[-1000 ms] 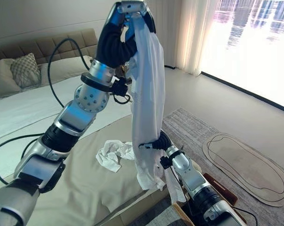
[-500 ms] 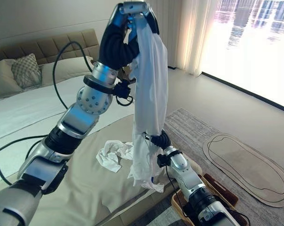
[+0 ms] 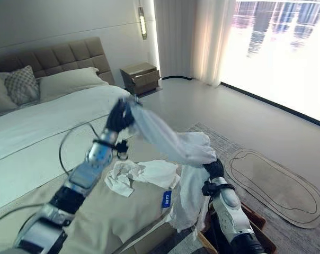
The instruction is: Pick up clothes into the bucket
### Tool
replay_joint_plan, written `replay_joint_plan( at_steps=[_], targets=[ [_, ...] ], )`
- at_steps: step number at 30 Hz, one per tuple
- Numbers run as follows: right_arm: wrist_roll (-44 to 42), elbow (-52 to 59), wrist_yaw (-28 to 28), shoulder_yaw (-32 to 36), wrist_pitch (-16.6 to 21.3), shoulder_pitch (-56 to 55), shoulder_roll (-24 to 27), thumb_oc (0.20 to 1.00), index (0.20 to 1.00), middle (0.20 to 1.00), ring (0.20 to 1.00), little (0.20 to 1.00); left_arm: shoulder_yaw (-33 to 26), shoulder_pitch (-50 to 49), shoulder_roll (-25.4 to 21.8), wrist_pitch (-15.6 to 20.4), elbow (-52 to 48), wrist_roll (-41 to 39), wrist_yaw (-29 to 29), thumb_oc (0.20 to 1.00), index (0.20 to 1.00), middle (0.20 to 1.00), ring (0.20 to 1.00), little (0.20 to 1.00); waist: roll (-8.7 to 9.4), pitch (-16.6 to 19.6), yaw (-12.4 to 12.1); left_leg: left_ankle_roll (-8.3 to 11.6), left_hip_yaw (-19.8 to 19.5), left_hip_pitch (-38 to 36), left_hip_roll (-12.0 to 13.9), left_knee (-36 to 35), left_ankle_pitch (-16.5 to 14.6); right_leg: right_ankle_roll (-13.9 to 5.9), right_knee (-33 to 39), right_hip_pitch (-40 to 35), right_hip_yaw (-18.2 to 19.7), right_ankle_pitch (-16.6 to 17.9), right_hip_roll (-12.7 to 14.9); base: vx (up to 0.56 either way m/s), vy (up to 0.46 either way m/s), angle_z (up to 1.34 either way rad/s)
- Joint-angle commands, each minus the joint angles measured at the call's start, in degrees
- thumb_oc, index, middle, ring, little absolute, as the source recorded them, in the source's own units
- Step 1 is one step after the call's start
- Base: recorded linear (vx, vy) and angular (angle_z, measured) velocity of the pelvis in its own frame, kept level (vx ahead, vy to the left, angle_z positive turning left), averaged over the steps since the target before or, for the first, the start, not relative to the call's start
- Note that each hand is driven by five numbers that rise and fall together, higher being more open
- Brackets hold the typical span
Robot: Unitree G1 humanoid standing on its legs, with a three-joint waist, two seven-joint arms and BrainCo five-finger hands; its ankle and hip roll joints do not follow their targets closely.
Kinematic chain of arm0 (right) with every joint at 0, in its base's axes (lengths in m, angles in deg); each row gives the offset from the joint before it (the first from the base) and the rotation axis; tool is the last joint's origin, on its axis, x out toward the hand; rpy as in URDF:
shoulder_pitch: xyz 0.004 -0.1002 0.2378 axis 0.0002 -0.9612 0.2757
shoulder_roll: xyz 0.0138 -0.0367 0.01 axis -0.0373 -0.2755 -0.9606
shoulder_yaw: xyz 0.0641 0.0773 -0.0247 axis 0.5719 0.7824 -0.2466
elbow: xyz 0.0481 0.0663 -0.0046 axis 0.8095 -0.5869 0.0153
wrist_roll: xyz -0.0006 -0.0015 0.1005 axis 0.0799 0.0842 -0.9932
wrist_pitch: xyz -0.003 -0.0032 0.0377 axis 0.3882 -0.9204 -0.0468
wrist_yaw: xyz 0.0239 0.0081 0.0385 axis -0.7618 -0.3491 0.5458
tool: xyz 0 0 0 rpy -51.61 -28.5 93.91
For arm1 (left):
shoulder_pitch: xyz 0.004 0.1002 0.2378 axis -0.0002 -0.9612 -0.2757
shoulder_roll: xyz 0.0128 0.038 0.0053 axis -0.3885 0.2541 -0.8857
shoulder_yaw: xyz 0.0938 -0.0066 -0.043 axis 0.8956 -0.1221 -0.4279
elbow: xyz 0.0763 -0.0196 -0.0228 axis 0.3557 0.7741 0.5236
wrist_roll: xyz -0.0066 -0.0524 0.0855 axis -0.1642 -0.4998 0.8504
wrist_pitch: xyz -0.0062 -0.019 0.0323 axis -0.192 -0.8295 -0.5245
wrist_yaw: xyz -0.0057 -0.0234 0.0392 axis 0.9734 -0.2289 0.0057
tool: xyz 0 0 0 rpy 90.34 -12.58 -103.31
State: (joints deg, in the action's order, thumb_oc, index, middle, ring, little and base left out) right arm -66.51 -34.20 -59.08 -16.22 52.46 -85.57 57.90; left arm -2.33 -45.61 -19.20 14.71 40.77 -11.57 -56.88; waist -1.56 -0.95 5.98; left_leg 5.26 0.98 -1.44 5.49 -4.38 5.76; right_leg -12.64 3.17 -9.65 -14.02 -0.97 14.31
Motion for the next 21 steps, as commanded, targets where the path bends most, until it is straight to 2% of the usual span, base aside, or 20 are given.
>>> replay_joint_plan(
  at_steps=[1,2,3,4,10,16,17,21],
  targets=[
    [-2.8,9.9,-1.4,5.9,7.4,4.0,-2.4,0.200,0.200,0.200,0.200,0.200,-0.9,3.8,0.3,2.4,3.2,0.9,1.5,0.200,0.200,0.200,0.200,0.200,3.19,-0.1,0.0,-2.23,0.8,-1.1,-1.4,3.5,-5.2,2.67,-2.8,6.9,1.2,4.9,-2.8,-0.02,-0.017,-0.06],
    [-3.5,10.4,-1.8,7.2,7.9,4.1,-2.5,0.200,0.200,0.200,0.200,0.200,-0.4,2.5,0.7,2.4,3.6,0.8,2.6,0.511,0.511,0.511,0.511,0.511,3.24,-0.1,0.1,-2.28,0.9,-1.0,-1.4,3.6,-5.3,2.68,-2.8,7.1,1.4,4.9,-2.8,-0.01,-0.011,-0.06],
    [-3.5,10.5,-1.8,7.3,7.9,4.1,-2.5,0.200,0.200,0.200,0.200,0.200,-0.4,2.4,0.7,2.4,3.6,0.7,2.6,0.511,0.511,0.511,0.511,0.511,3.24,-0.1,0.1,-2.28,1.0,-1.0,-1.4,3.6,-5.3,2.68,-2.8,7.1,1.4,4.9,-2.8,-0.01,-0.008,-0.08],
    [-3.4,11.1,-2.8,8.9,8.7,4.5,-2.2,0.200,0.200,0.200,0.200,0.200,0.4,0.8,1.3,2.3,5.1,-0.4,4.1,1.000,1.000,1.000,1.000,1.000,3.31,-0.2,0.2,-2.32,1.1,-0.8,-1.3,3.7,-5.4,2.65,-2.9,7.4,1.7,5.1,-2.9,-0.01,-0.007,-0.06],
    [-1.6,12.4,-5.1,14.0,9.5,4.9,0.0,0.200,0.200,0.200,0.200,0.200,2.8,-2.4,2.9,0.6,11.9,-0.6,9.1,1.000,1.000,1.000,1.000,1.000,3.37,-0.3,0.8,-2.50,1.5,-0.6,-1.3,3.8,-5.6,2.59,-3.0,8.1,2.5,5.2,-3.0,-0.01,-0.003,-0.06],
    [1.6,12.6,-8.6,22.1,10.4,5.6,4.1,0.200,0.200,0.200,0.200,0.200,2.5,-6.9,1.8,0.7,10.9,-1.6,13.6,1.000,1.000,1.000,1.000,1.000,3.66,-0.6,1.3,-2.80,1.9,0.3,-1.5,4.0,-5.3,2.56,-3.1,9.3,3.3,5.8,-3.1,-0.01,-0.002,-0.10],
    [2.3,11.7,-9.8,25.0,10.8,5.9,6.3,0.200,0.200,0.200,0.200,0.200,1.5,-9.4,1.3,0.6,10.3,-3.7,15.0,1.000,1.000,1.000,1.000,1.000,3.84,-0.6,1.3,-2.88,2.1,0.5,-1.5,4.2,-5.4,2.54,-3.1,9.5,3.6,5.9,-3.1,0.01,-0.006,-0.05],
    [2.9,10.2,-11.3,28.5,11.3,6.3,9.3,0.200,0.200,0.200,0.200,0.200,0.1,-13.1,0.7,0.8,8.9,-7.2,16.9,1.000,1.000,1.000,1.000,1.000,3.99,-0.7,1.3,-2.94,2.3,0.7,-1.4,4.3,-5.6,2.57,-3.2,9.9,4.0,5.9,-3.2,0.01,-0.002,-0.06]
  ],
)
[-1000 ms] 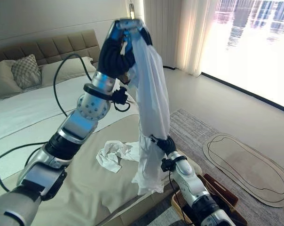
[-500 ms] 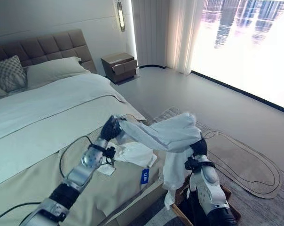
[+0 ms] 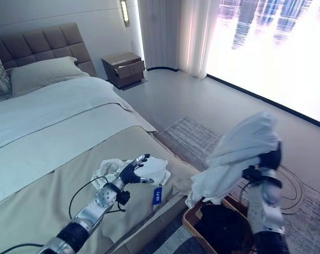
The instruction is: Pick up clothes into the bucket
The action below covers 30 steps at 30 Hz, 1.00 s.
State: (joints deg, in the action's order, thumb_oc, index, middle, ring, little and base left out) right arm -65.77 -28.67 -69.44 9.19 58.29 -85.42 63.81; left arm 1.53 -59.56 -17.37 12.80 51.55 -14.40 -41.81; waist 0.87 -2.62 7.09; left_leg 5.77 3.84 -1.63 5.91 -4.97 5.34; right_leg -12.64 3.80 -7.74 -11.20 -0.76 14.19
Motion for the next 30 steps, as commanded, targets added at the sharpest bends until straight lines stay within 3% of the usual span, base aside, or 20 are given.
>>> replay_joint_plan(
  at_steps=[1,5,6,7,9,13,20,30],
  targets=[
    [2.3,3.9,-1.3,4.0,5.5,5.8,4.5,0.200,0.200,0.200,0.200,0.200,-4.2,-0.3,-1.3,2.6,-2.1,-5.5,2.3,1.000,1.000,1.000,1.000,1.000,1.61,1.0,0.2,-3.47,-0.6,0.8,-1.8,5.0,-5.2,2.58,-3.8,8.0,1.3,5.7,-3.1,0.01,-0.007,-0.08],
    [2.6,1.6,-2.0,7.6,5.1,4.5,7.7,0.200,0.200,0.200,0.200,0.200,-6.8,-5.3,-2.5,2.7,-4.8,-11.0,5.0,1.000,1.000,1.000,1.000,1.000,1.83,0.5,0.2,-3.53,-0.5,1.3,-1.9,6.0,-5.7,2.59,-4.3,8.3,1.7,5.6,-3.1,0.00,-0.008,-0.06],
    [2.5,0.2,-2.6,8.4,5.2,3.9,8.1,0.200,0.200,0.200,0.200,0.200,-9.0,-8.1,-2.6,2.9,-7.8,-18.7,7.0,1.000,1.000,1.000,1.000,1.000,1.80,-0.2,0.0,-3.64,-0.5,1.7,-2.1,7.1,-6.2,2.72,-4.7,8.5,2.1,5.3,-3.0,0.00,0.000,0.00],
    [2.5,0.2,-2.6,8.4,5.3,3.9,8.1,0.200,0.200,0.200,0.200,0.200,-9.1,-8.2,-2.7,2.8,-8.0,-18.9,7.2,1.000,1.000,1.000,1.000,1.000,1.82,-0.2,0.0,-3.65,-0.4,1.7,-2.1,7.2,-6.3,2.72,-4.8,8.5,2.1,5.3,-3.0,-0.02,-0.001,-0.03],
    [1.9,-0.5,-1.9,8.2,5.0,2.5,6.8,0.200,0.200,0.200,0.200,0.200,-12.5,-12.0,-1.6,2.1,-10.8,-29.7,10.4,1.000,1.000,1.000,1.000,1.000,1.70,-1.7,-0.2,-3.96,-0.1,2.2,-2.3,8.8,-7.1,2.86,-5.7,9.1,2.8,5.0,-2.8,-0.01,-0.006,-0.06],
    [4.4,0.9,-0.5,7.5,3.7,0.7,4.9,0.200,0.200,0.200,0.200,0.200,-16.5,-14.9,-0.2,2.8,-13.5,-35.4,10.8,1.000,1.000,1.000,1.000,1.000,1.32,-4.6,-0.5,-4.21,0.2,3.6,-2.5,11.5,-8.5,3.00,-8.1,10.7,3.9,3.9,-2.6,-0.06,0.004,-0.10],
    [10.1,0.3,-1.8,3.2,2.4,2.5,2.2,0.200,0.200,0.200,0.200,0.200,-21.0,-14.1,1.2,6.6,-18.0,-38.1,6.6,1.000,1.000,1.000,1.000,1.000,0.96,-12.0,-0.7,-4.63,1.1,10.4,-2.6,18.4,-9.9,3.25,-13.6,18.3,5.7,3.9,-2.2,-0.17,0.002,-0.13],
    [14.2,-5.8,-5.8,-1.6,3.0,4.9,-1.0,0.200,0.200,0.200,0.200,0.200,-24.9,-10.6,2.9,12.9,-22.1,-37.8,-0.4,1.000,1.000,1.000,1.000,1.000,0.97,-16.8,-0.6,-4.47,0.0,24.5,-2.2,28.8,-11.3,4.79,-23.4,31.6,6.2,2.0,-1.6,-0.12,-0.030,-0.01]
  ],
)
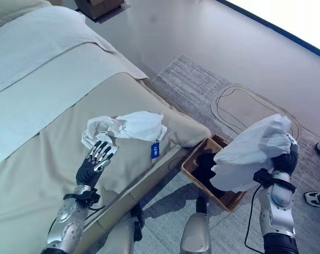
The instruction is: Pick up clothes into the bucket
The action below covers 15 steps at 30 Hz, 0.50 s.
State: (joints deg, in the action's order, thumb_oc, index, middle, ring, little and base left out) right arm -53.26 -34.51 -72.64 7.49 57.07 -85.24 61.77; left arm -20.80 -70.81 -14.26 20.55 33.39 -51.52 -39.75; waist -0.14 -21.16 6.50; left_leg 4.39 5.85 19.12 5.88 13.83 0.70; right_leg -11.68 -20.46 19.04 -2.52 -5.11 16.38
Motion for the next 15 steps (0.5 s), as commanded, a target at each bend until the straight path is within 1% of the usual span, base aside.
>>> replay_joint_plan(
  at_steps=[1,2,3,4,5,6,7,9,12,13,14,15],
  targets=[
    [1.7,0.0,-2.6,0.1,4.2,4.8,1.0,0.200,0.200,0.200,0.200,0.200,-2.5,0.6,-0.2,5.1,-3.9,-0.7,-2.4,1.000,1.000,1.000,1.000,1.000,1.95,1.8,0.1,-3.10,-2.0,3.9,-2.1,10.1,-6.7,3.83,0.8,5.0,-2.5,6.3,-3.8,-0.13,-0.056,0.06],
    [1.0,-3.2,-4.1,-0.6,4.8,6.5,0.9,0.200,0.200,0.200,0.200,0.200,-2.4,1.2,-0.4,6.0,-4.9,-0.6,-3.3,1.000,1.000,1.000,1.000,1.000,1.86,1.2,0.0,-3.12,-2.4,7.2,-2.1,12.2,-7.1,4.16,-1.1,8.1,-2.1,5.9,-3.9,-0.10,-0.050,0.06],
    [1.0,-4.6,-5.0,-1.1,4.8,7.3,1.0,0.200,0.200,0.200,0.200,0.200,-2.2,1.4,-0.6,6.4,-5.4,-0.7,-3.7,1.000,1.000,1.000,1.000,1.000,1.72,0.8,-0.2,-3.14,-2.5,8.5,-2.1,12.9,-7.1,4.28,-2.0,9.3,-2.1,5.8,-4.0,-0.14,-0.065,0.10],
    [1.0,-6.5,-6.2,-1.6,5.0,8.8,1.4,0.200,0.200,0.200,0.200,0.200,-2.1,1.7,-0.6,6.7,-6.1,-1.1,-4.0,1.000,1.000,1.000,1.000,1.000,1.31,0.5,-0.5,-3.17,-2.7,11.0,-2.0,15.1,-8.0,4.43,-4.3,11.9,-1.9,4.8,-4.3,-0.06,-0.033,0.09],
    [1.0,-6.5,-6.2,-1.6,5.1,8.9,1.4,0.200,0.200,0.200,0.200,0.200,-2.1,1.7,-0.6,6.7,-6.1,-1.1,-4.0,1.000,1.000,1.000,1.000,1.000,1.28,0.6,-0.5,-3.17,-2.7,11.2,-2.0,15.2,-8.1,4.43,-4.4,12.0,-1.9,4.7,-4.3,-0.09,-0.017,0.08],
    [0.8,-8.5,-7.6,-2.3,5.1,10.5,1.9,0.200,0.200,0.200,0.200,0.200,-1.8,1.9,-0.7,7.0,-6.9,-2.0,-4.3,1.000,1.000,1.000,1.000,1.000,0.96,0.2,-0.7,-3.29,-2.7,13.5,-2.2,16.9,-8.4,4.65,-5.9,14.3,-1.4,4.5,-4.4,-0.14,-0.012,0.03],
    [0.8,-11.5,-9.2,-3.7,4.5,13.4,3.3,0.200,0.200,0.200,0.200,0.200,-1.0,1.9,-0.9,7.4,-8.6,-3.3,-4.7,1.000,1.000,1.000,1.000,1.000,0.44,-0.2,-1.0,-3.43,-2.8,18.2,-2.4,19.6,-8.7,4.96,-8.1,18.6,-0.9,4.3,-4.5,-0.20,-0.005,0.00],
    [1.4,-13.2,-10.8,-4.5,3.9,15.9,4.5,0.200,0.200,0.200,0.200,0.200,-0.3,1.4,-1.4,7.6,-10.9,-3.2,-5.0,1.000,1.000,1.000,1.000,1.000,-0.24,-0.6,-1.4,-3.56,-2.5,22.4,-2.4,21.8,-8.9,5.22,-10.3,22.8,-0.2,4.1,-4.6,-0.15,0.009,-0.05],
    [2.2,-17.5,-13.0,-6.2,3.2,21.3,7.3,0.200,0.200,0.200,0.200,0.200,1.1,1.6,-2.3,8.1,-12.3,-3.8,-5.4,1.000,1.000,1.000,1.000,1.000,-1.34,-1.3,-1.9,-3.62,-2.3,28.0,-2.6,25.0,-9.4,5.46,-13.5,28.8,0.8,4.0,-4.8,-0.09,0.028,-0.07],
    [2.2,-17.5,-13.0,-6.2,3.2,21.3,7.3,0.200,0.200,0.200,0.200,0.200,1.1,1.6,-2.3,8.1,-12.3,-3.8,-5.4,1.000,1.000,1.000,1.000,1.000,-1.35,-1.2,-1.9,-3.62,-2.3,28.1,-2.6,25.1,-9.4,5.46,-13.5,28.9,0.8,3.9,-4.8,0.04,0.031,-0.05],
    [2.4,-18.9,-13.6,-6.6,2.8,22.9,8.3,0.200,0.200,0.200,0.200,0.200,1.4,1.6,-2.8,8.2,-12.6,-3.6,-5.6,1.000,1.000,1.000,1.000,1.000,-1.79,-1.3,-2.2,-3.16,-2.6,28.6,-2.4,26.2,-11.3,5.15,-15.0,29.8,1.2,2.2,-5.0,0.04,0.043,-0.06],
    [2.3,-20.4,-14.0,-7.5,2.6,25.2,9.9,0.200,0.200,0.200,0.200,0.200,1.8,1.6,-3.1,8.4,-13.3,-3.3,-6.0,1.000,1.000,1.000,1.000,1.000,-2.39,-1.7,-2.5,-3.15,-2.3,31.0,-2.2,27.7,-11.9,5.21,-16.6,32.7,2.0,1.8,-5.2,0.04,0.043,-0.11]
  ],
)
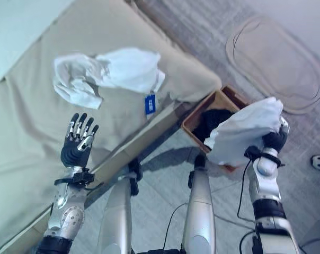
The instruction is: Pick up clothes into the bucket
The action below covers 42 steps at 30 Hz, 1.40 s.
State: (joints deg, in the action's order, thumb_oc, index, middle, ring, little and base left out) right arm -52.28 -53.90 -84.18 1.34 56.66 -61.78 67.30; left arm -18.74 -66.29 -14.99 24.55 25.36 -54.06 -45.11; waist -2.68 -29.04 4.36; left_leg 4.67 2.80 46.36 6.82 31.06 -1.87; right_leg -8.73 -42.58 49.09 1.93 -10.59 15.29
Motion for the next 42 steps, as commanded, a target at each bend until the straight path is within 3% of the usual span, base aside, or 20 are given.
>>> replay_joint_plan(
  at_steps=[1,5,9,19,23,34,35,36,37,38,42],
  targets=[
    [1.2,-1.1,-2.5,-1.4,3.0,2.0,4.4,0.200,0.200,0.200,0.200,0.200,-0.3,-2.9,-2.3,4.4,-5.2,-0.8,-0.7,1.000,1.000,1.000,1.000,1.000,0.11,6.4,-0.4,-3.43,0.8,4.2,-3.1,10.7,-9.4,2.26,5.3,3.2,-2.4,7.3,-4.1,-0.04,0.053,-0.14],
    [1.8,-3.6,-4.7,-3.5,2.8,8.5,9.2,0.200,0.200,0.200,0.200,0.200,1.0,-2.3,-2.8,5.2,-6.4,-0.9,-1.9,1.000,1.000,1.000,1.000,1.000,-0.80,5.9,-1.0,-3.44,1.1,9.2,-3.4,12.1,-9.3,2.30,3.3,8.7,-1.5,7.4,-4.0,-0.03,0.018,-0.06],
    [3.0,-2.2,-5.7,-5.5,2.7,12.1,9.9,0.200,0.200,0.200,0.200,0.200,2.3,-1.8,-2.9,5.8,-7.8,-0.3,-3.1,1.000,1.000,1.000,1.000,1.000,-0.96,4.9,-1.2,-3.50,1.3,11.9,-3.1,12.5,-9.0,2.31,2.6,11.8,-1.1,7.7,-4.0,-0.02,0.005,-0.01],
    [7.7,-9.1,-5.4,-13.7,-0.2,19.0,6.2,0.200,0.200,0.200,0.200,0.200,4.5,-0.3,-2.6,6.7,-9.0,1.6,-6.2,1.000,1.000,1.000,1.000,1.000,-1.76,4.2,-1.9,-3.79,1.7,17.0,-3.8,13.8,-8.4,2.66,0.4,17.4,-0.8,8.1,-4.3,0.00,0.003,0.00],
    [4.7,-24.0,-5.3,-15.9,-2.4,25.6,5.7,0.200,0.200,0.200,0.200,0.200,6.3,0.3,-3.5,7.0,-9.0,0.8,-6.5,1.000,1.000,1.000,1.000,1.000,-2.67,4.7,-3.2,-3.88,1.7,19.4,-4.0,15.2,-8.4,2.88,-1.2,19.7,-0.5,7.8,-4.4,0.00,0.005,0.02],
    [8.8,-30.8,-2.6,-19.6,-5.9,25.3,7.2,0.200,0.200,0.200,0.200,0.200,6.1,0.1,-3.8,6.4,-7.4,1.0,-6.7,1.000,1.000,1.000,1.000,1.000,-1.52,6.1,-2.5,-3.84,0.8,20.5,-4.0,16.8,-8.5,3.35,-2.7,20.3,-1.3,7.0,-4.4,0.00,-0.010,0.02],
    [8.2,-32.8,-3.3,-18.9,-6.4,25.9,7.0,0.272,0.272,0.272,0.272,0.272,6.0,0.3,-3.7,6.4,-7.4,0.8,-6.9,1.000,1.000,1.000,1.000,1.000,-1.34,6.7,-2.4,-3.79,0.7,20.3,-3.9,16.5,-8.5,3.38,-2.4,20.2,-1.3,7.0,-4.5,0.00,0.000,0.00],
    [8.1,-33.8,-3.5,-18.7,-6.6,26.3,6.9,0.915,0.915,0.915,0.915,0.915,5.8,0.5,-3.8,6.3,-7.4,0.7,-7.0,1.000,1.000,1.000,1.000,1.000,-1.28,6.9,-2.4,-3.79,0.7,20.2,-4.0,16.2,-8.4,3.37,-2.2,20.0,-1.4,7.0,-4.5,0.00,0.000,0.00],
    [8.1,-33.8,-3.5,-18.8,-6.6,26.3,6.9,0.915,0.915,0.915,0.915,0.915,5.8,0.5,-3.8,6.3,-7.4,0.7,-7.0,1.000,1.000,1.000,1.000,1.000,-1.28,6.9,-2.4,-3.79,0.7,20.2,-4.0,16.1,-8.4,3.37,-2.2,20.0,-1.4,7.1,-4.5,0.00,0.000,0.00],
    [8.1,-35.4,-4.7,-18.2,-7.1,27.1,6.7,1.000,1.000,1.000,1.000,1.000,5.7,0.7,-3.9,6.3,-7.4,0.6,-7.2,1.000,1.000,1.000,1.000,1.000,-1.25,7.4,-2.4,-3.77,0.5,19.9,-4.0,15.3,-8.3,3.31,-1.5,19.8,-1.5,7.2,-4.5,0.00,0.000,0.00],
    [6.7,-36.2,-5.2,-17.2,-7.0,27.8,6.7,1.000,1.000,1.000,1.000,1.000,5.1,0.7,-3.9,6.4,-7.0,0.5,-7.5,1.000,1.000,1.000,1.000,1.000,-1.20,7.9,-2.3,-3.73,0.7,19.1,-3.9,13.8,-8.0,3.16,-0.2,19.3,-1.5,7.6,-4.4,0.00,0.000,0.00]
  ],
)
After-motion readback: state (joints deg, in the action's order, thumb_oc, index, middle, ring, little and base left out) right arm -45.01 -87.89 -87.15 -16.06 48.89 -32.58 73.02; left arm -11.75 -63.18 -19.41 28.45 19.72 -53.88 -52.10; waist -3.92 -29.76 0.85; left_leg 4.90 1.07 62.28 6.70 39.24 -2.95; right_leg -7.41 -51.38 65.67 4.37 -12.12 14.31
